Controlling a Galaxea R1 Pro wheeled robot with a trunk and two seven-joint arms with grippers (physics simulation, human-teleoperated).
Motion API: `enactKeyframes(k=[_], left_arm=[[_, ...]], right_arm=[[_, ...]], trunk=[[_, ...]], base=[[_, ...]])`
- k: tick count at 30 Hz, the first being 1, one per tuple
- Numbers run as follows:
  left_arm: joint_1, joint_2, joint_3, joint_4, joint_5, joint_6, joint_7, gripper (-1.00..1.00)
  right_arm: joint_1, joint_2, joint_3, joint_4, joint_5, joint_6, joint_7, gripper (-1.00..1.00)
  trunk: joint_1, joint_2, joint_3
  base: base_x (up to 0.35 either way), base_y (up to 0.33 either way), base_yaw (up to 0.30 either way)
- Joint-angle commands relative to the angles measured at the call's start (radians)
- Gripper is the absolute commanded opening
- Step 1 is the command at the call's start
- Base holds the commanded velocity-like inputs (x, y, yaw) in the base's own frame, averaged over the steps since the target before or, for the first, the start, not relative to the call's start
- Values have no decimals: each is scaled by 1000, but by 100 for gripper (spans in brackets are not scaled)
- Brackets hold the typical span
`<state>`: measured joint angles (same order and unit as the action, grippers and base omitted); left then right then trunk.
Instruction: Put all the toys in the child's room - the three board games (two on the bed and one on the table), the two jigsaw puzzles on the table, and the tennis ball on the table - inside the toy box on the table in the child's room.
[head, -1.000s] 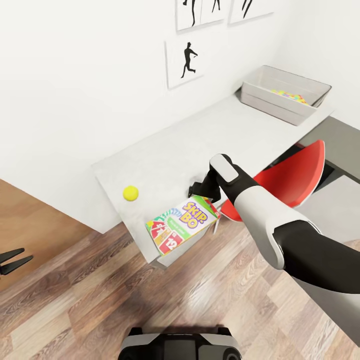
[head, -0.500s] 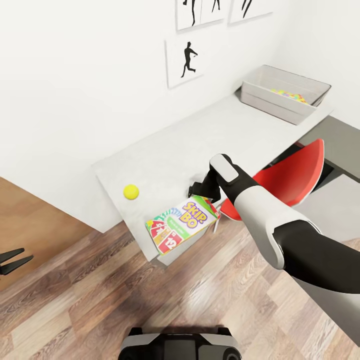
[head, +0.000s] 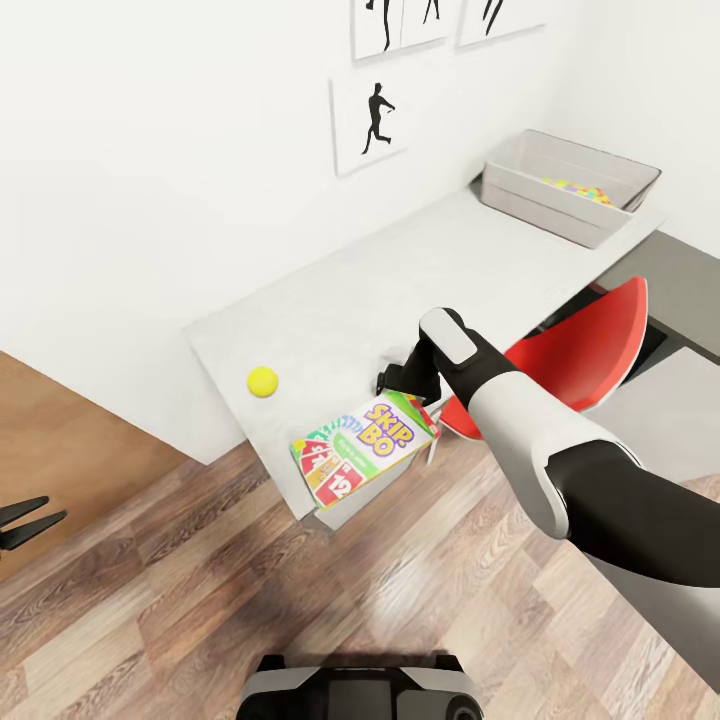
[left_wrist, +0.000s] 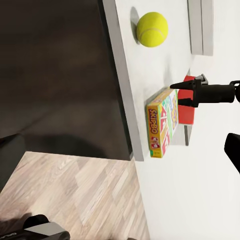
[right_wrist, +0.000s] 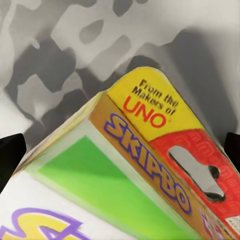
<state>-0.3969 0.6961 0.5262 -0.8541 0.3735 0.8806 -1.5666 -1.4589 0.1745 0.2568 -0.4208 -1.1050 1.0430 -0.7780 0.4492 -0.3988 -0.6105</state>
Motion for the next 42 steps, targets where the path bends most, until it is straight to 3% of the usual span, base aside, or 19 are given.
enactKeyframes(k=[1,37,42], left_arm=[[0,0,0,0,-1,11,-4,100],[0,0,0,0,-1,11,-4,100],[0,0,0,1,-1,11,-4,100]], right_arm=[[0,0,2,3,-10,4,-9,100],[-3,0,5,-10,-7,4,-9,100],[-34,0,6,-12,1,4,-9,100]], trunk=[[1,-1,-2],[1,-1,-2],[1,-1,-2]], base=[[-34,0,0],[-16,0,0],[0,0,0]])
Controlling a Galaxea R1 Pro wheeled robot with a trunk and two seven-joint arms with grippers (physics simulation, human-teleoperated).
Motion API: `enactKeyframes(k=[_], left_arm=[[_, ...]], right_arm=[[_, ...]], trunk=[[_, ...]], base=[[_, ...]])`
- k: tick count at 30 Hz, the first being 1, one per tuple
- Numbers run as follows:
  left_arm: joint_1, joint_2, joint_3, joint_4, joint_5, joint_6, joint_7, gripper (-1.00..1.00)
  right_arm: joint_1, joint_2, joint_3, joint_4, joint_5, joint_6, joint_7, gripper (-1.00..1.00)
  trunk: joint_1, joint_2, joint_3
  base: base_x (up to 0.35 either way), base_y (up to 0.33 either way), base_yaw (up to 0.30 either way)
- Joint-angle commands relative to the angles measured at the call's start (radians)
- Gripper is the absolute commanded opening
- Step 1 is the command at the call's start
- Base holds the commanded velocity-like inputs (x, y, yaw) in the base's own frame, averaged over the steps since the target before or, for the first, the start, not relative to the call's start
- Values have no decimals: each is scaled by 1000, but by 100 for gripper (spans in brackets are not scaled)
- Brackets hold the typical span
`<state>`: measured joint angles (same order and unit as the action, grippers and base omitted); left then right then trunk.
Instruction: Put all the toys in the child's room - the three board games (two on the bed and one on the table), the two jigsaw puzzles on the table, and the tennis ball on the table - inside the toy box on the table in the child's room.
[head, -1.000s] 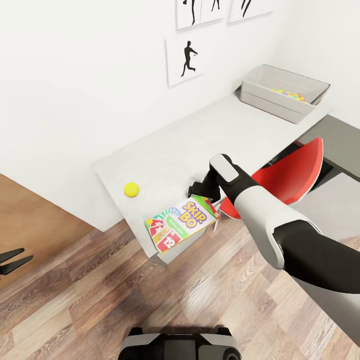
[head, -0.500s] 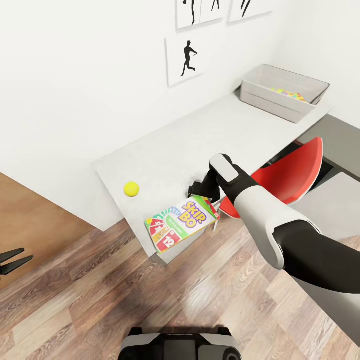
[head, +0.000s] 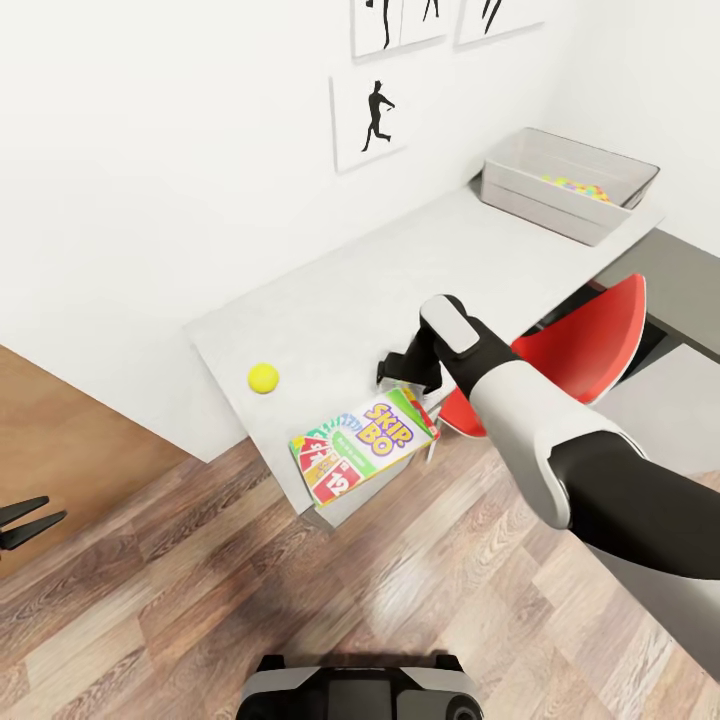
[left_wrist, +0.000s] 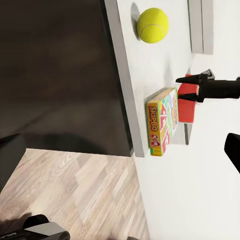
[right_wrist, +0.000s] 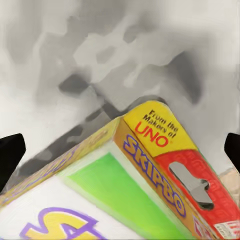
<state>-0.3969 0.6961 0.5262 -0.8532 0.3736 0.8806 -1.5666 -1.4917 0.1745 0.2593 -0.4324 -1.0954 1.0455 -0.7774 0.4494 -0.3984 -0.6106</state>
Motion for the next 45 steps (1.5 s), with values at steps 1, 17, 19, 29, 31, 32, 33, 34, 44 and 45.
enactKeyframes(k=[1,17,19,29,31,32,33,34,44,45], left_arm=[[-1,0,0,0,-1,11,-4,100],[0,2,0,2,0,11,-4,100],[-1,2,0,2,-1,11,-4,100],[-1,2,1,2,-1,11,-4,100],[0,3,1,2,0,11,-4,100],[0,3,1,2,0,11,-4,100],[0,3,1,2,0,11,-4,100],[0,3,1,2,-1,11,-4,100],[0,5,1,2,0,10,-4,100],[0,5,1,2,0,10,-4,100]], right_arm=[[-4,0,3,-1,-8,1,-10,100],[-27,0,1,-159,-6,-12,-9,100],[-26,0,0,-162,-7,-12,-8,100],[-19,0,-4,-217,-11,-12,-7,100],[-17,0,-4,-220,-12,-12,-7,100],[-17,0,-4,-222,-12,-12,-7,100],[-17,0,-4,-222,-13,-12,-7,100],[-17,0,-4,-222,-13,-11,-6,100],[2,0,-3,-300,-13,-6,-7,100],[3,0,-3,-307,-13,-7,-7,100]], trunk=[[1,-2,-1],[1,-2,-1],[1,-2,-1],[1,-2,-1],[1,-2,-1],[1,-2,-1],[1,-2,-1],[1,-2,-1],[1,-2,5],[1,-2,6]], base=[[0,0,0],[0,0,0],[0,0,0],[0,0,0],[0,0,0],[0,0,0],[0,25,0],[0,49,0],[0,41,-180],[0,3,-240]])
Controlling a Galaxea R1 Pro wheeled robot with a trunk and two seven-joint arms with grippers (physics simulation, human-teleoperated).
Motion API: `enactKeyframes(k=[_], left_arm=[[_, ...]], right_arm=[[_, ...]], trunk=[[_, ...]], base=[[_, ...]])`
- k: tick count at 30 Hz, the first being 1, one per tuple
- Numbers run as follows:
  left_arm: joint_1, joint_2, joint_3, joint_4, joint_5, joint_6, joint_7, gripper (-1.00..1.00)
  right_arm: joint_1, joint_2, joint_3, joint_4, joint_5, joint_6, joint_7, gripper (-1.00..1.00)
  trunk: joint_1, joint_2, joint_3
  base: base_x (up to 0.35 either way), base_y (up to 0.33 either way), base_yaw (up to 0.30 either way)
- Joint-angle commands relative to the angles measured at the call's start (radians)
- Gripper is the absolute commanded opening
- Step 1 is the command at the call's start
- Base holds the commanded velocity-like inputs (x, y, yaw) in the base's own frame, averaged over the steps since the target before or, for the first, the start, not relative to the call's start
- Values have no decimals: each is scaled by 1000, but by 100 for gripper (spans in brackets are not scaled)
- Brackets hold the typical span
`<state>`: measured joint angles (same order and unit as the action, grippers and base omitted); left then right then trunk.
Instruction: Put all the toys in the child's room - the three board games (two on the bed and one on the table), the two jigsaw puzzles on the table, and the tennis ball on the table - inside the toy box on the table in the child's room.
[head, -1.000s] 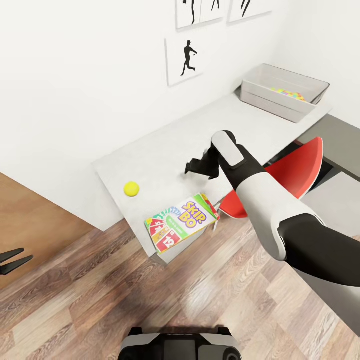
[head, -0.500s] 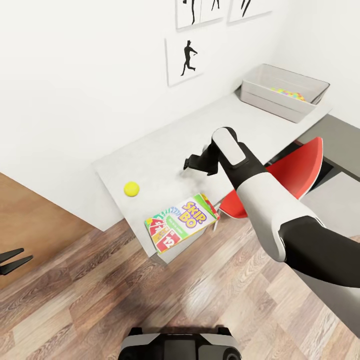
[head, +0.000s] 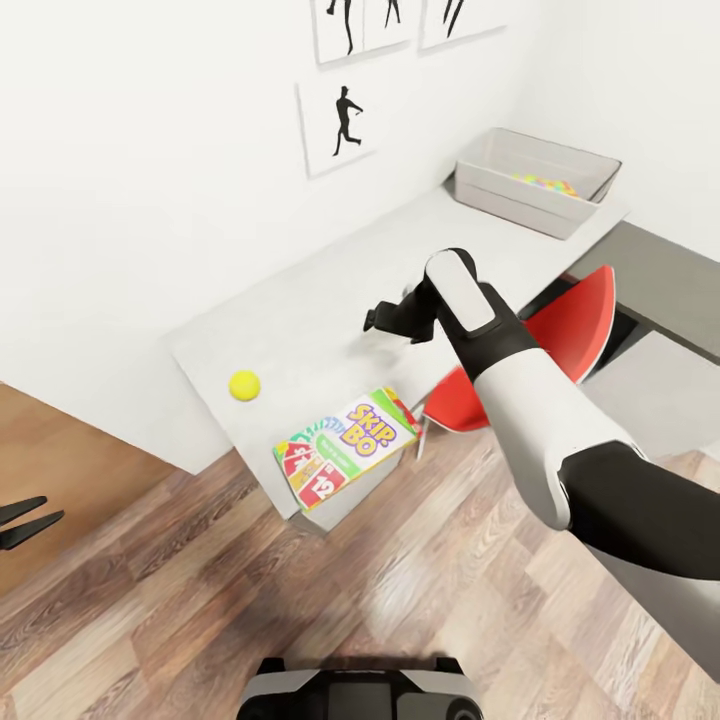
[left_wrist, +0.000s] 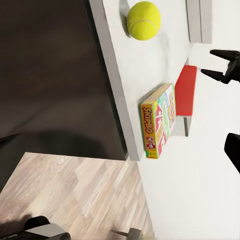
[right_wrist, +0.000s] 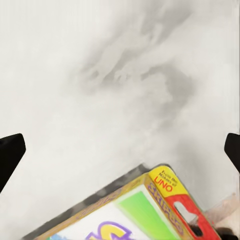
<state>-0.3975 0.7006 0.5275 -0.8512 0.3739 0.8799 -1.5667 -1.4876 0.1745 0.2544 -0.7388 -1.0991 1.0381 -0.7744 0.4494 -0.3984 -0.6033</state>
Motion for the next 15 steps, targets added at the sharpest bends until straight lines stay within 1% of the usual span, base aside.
enactKeyframes(k=[1,11,15], left_arm=[[0,0,0,0,0,10,-4,100],[0,0,0,0,0,10,-4,100],[0,0,0,0,0,10,-4,100]], right_arm=[[-1,0,2,-3,-9,0,-10,100],[2,0,11,-18,-3,-3,-11,100],[1,0,13,-18,-3,-1,-12,100]], trunk=[[1,-2,0],[1,-2,11],[1,-2,17]], base=[[0,3,-239],[0,1,-223],[-20,0,-169]])
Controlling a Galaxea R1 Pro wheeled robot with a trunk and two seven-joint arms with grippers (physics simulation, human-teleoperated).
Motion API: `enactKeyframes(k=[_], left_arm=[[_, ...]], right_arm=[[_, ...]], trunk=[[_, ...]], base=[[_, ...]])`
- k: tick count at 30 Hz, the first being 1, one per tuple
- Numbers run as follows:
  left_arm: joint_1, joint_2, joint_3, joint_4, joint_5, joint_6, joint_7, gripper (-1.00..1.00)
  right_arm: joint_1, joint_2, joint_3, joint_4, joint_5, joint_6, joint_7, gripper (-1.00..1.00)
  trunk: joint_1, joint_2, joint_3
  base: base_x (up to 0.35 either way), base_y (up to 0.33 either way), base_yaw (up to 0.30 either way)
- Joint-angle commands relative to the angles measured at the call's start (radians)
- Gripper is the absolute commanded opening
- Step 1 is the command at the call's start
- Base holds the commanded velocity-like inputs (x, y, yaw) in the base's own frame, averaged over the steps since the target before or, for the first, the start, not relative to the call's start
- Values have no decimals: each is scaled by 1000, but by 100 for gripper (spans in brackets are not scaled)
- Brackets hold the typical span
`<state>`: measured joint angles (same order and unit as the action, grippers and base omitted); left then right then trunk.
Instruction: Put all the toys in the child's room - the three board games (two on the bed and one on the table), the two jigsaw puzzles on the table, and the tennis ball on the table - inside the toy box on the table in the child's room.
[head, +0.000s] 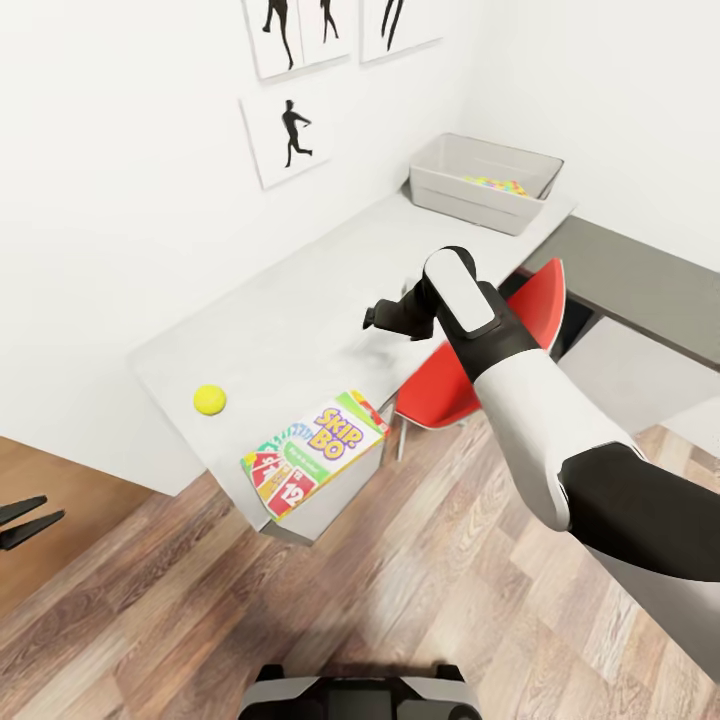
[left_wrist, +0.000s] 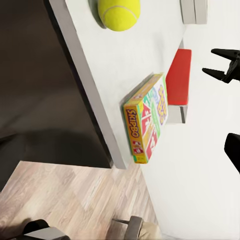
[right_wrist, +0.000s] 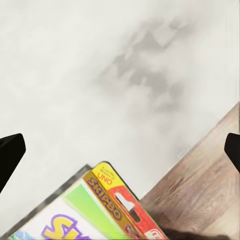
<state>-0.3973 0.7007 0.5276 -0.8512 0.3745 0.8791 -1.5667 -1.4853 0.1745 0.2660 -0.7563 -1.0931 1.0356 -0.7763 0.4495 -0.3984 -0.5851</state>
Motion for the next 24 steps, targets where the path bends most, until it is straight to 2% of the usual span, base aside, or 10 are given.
enactKeyframes(k=[1,8,13,24], left_arm=[[0,0,0,0,0,11,-4,100],[0,-1,0,0,0,11,-4,100],[0,-1,0,0,0,9,-4,100],[0,-1,0,0,0,9,-4,100]], right_arm=[[-1,0,2,0,-9,1,-10,100],[-2,0,8,0,-9,1,-11,100],[-2,0,32,0,-8,1,-11,100],[-2,0,39,-5,-8,0,-11,100]], trunk=[[1,-2,0],[1,-2,11],[1,-2,19],[1,-2,38]], base=[[-42,0,-131],[-12,0,-71],[-1,0,-8],[0,0,0]])
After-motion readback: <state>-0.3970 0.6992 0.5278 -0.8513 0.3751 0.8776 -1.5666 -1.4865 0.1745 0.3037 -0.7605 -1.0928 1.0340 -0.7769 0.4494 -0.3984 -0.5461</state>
